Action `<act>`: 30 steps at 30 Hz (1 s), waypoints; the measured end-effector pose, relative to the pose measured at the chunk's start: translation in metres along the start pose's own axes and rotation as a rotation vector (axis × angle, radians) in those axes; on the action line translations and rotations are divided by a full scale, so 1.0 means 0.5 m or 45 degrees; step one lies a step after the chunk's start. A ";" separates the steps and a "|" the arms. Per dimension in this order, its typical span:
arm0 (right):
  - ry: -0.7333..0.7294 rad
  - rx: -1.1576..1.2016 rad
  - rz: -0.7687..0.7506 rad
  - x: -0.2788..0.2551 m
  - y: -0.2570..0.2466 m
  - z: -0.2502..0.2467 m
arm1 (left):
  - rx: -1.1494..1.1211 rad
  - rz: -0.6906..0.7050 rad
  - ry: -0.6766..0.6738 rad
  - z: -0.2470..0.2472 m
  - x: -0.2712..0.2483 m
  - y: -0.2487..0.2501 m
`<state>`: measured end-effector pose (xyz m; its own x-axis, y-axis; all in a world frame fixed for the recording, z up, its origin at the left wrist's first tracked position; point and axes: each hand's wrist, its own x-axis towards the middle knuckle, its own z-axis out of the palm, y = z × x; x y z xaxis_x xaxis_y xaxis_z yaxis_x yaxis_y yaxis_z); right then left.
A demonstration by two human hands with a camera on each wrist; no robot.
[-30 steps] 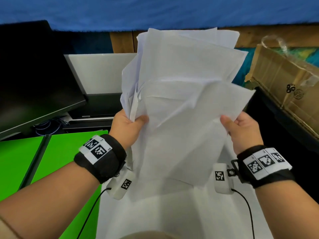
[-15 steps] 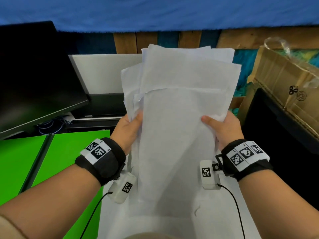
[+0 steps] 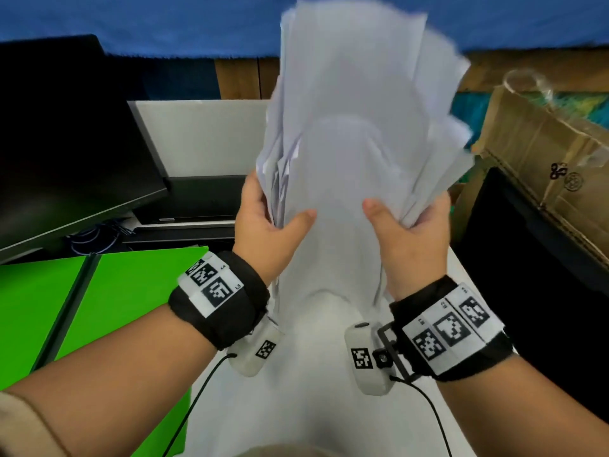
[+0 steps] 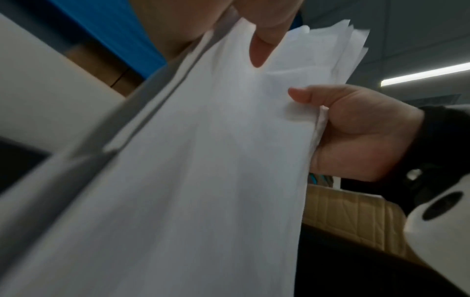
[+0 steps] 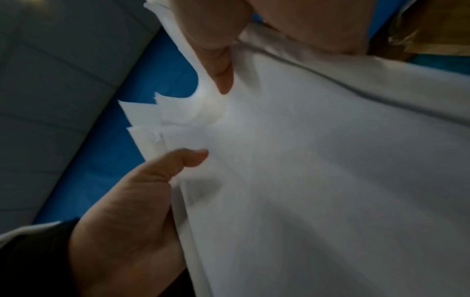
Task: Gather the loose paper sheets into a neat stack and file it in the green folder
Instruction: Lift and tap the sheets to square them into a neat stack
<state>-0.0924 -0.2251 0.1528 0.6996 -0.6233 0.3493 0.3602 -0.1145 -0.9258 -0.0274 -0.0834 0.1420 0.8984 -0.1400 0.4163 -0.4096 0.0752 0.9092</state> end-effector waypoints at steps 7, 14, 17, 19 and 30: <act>0.038 0.121 0.169 0.036 0.022 -0.042 | 0.058 -0.154 0.065 -0.033 0.017 -0.038; -0.284 0.137 0.177 0.072 0.014 -0.111 | -0.063 -0.258 -0.192 -0.077 0.052 -0.048; -0.257 0.145 0.266 0.069 0.033 -0.101 | 0.027 -0.318 -0.216 -0.056 0.066 -0.048; -0.169 0.152 0.261 0.071 0.036 -0.091 | 0.001 -0.334 -0.194 -0.044 0.068 -0.041; -0.443 0.157 0.178 0.082 0.022 -0.102 | -0.134 -0.169 -0.398 -0.049 0.060 0.012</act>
<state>-0.0915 -0.2914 0.1493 0.9071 -0.3244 0.2684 0.3030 0.0602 -0.9511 0.0009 -0.0631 0.1595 0.8440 -0.4497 0.2923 -0.2594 0.1348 0.9563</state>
